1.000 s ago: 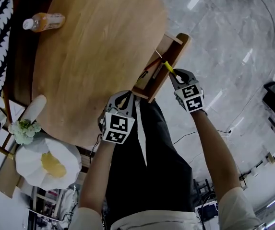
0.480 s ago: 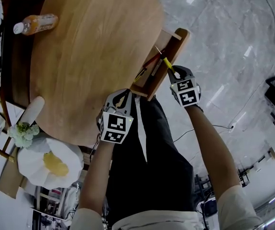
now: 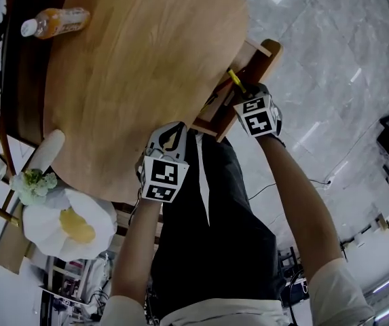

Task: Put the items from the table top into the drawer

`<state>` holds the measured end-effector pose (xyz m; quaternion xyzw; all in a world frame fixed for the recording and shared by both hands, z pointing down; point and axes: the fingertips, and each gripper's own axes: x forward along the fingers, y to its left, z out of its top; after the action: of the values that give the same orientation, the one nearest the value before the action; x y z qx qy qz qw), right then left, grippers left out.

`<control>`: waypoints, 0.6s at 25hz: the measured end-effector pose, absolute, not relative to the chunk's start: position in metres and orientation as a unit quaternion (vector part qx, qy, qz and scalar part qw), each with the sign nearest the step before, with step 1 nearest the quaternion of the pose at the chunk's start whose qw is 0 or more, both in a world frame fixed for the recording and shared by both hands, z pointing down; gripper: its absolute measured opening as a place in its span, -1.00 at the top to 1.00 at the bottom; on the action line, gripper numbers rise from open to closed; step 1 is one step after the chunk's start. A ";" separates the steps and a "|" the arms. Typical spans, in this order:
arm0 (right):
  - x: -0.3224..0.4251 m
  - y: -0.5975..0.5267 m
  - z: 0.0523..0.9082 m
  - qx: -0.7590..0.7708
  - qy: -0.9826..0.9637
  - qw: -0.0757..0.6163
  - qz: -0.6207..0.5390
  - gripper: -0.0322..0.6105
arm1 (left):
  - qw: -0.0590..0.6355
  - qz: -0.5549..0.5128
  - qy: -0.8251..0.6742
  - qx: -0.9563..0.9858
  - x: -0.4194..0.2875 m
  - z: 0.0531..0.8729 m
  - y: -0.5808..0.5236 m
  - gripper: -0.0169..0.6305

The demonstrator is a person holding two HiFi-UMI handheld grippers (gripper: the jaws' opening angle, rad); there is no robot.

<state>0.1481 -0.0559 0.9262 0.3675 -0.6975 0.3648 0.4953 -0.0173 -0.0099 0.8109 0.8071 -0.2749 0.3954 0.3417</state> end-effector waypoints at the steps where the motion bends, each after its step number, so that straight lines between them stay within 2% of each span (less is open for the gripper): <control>1: 0.147 -0.057 0.929 0.366 -0.696 0.499 0.364 0.65 | 0.343 0.396 -0.277 0.806 -0.019 0.811 -0.010 0.88; 8: 0.144 -0.062 0.919 0.358 -0.706 0.489 0.367 0.55 | 0.340 0.393 -0.291 0.803 -0.028 0.801 -0.010 0.88; 15: 0.149 -0.044 0.840 0.343 -0.742 0.466 0.338 0.55 | 0.335 0.384 -0.303 0.805 -0.027 0.752 -0.003 0.88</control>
<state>0.1490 -0.0435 0.8401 0.3434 -0.7419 0.3381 0.4662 -0.0268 -0.0030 0.7524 0.8049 -0.3032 0.3843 0.3353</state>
